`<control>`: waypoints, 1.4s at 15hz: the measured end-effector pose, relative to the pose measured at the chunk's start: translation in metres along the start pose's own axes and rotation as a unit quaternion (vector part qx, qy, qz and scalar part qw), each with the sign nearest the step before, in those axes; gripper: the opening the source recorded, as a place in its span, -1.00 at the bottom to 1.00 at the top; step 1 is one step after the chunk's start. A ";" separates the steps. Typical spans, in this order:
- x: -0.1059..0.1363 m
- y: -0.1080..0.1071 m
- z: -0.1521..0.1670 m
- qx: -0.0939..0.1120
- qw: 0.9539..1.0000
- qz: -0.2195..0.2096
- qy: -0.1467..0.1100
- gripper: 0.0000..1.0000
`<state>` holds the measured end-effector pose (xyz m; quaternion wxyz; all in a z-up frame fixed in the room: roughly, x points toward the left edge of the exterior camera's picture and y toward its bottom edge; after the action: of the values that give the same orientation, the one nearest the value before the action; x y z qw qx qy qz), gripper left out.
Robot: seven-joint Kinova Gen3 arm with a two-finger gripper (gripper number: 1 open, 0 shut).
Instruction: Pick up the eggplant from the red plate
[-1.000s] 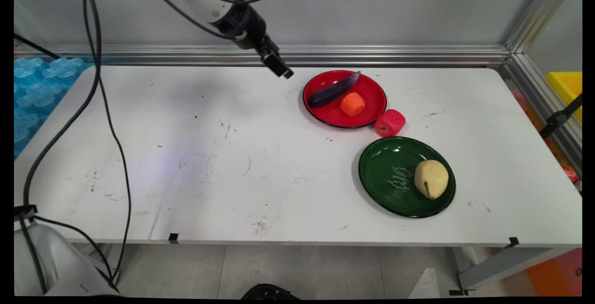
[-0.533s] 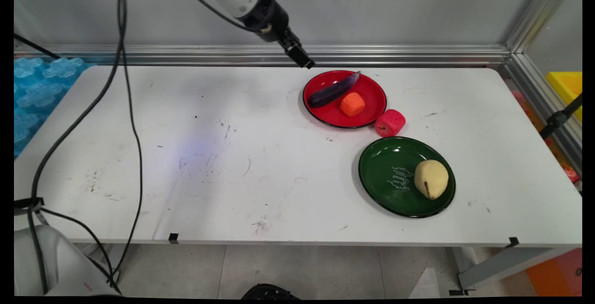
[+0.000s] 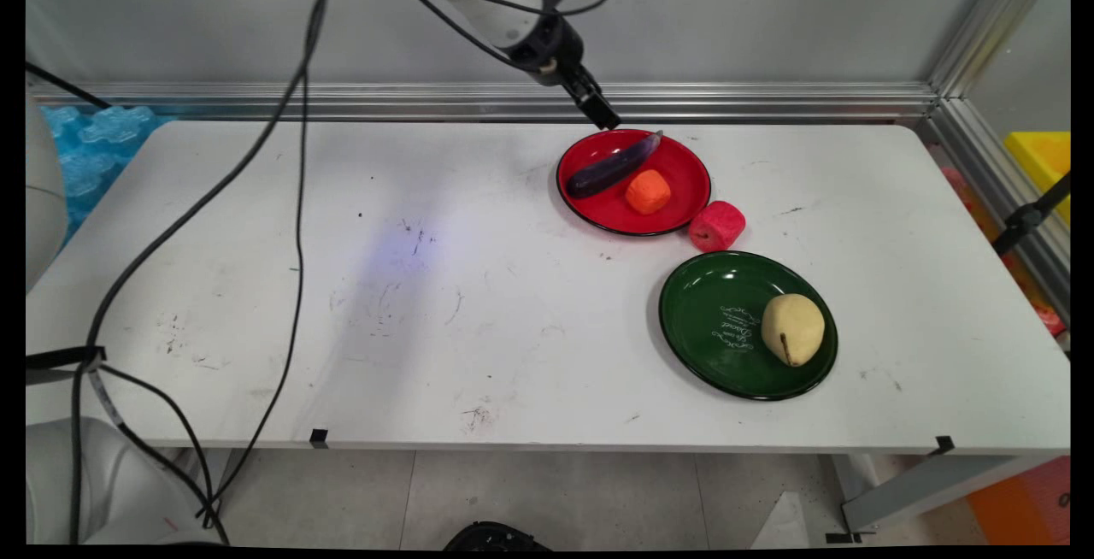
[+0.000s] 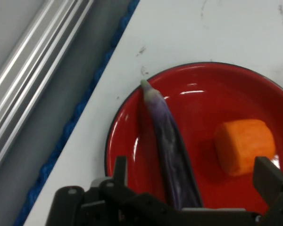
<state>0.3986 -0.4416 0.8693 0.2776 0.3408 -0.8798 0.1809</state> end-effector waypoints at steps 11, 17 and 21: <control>0.006 -0.007 0.099 0.011 0.999 0.009 -0.035 1.00; 0.001 -0.011 0.129 0.008 0.999 0.011 -0.050 1.00; -0.001 -0.013 0.141 0.001 0.998 0.015 -0.054 1.00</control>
<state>0.3565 -0.5215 0.7603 0.2267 0.3376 -0.8981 0.1673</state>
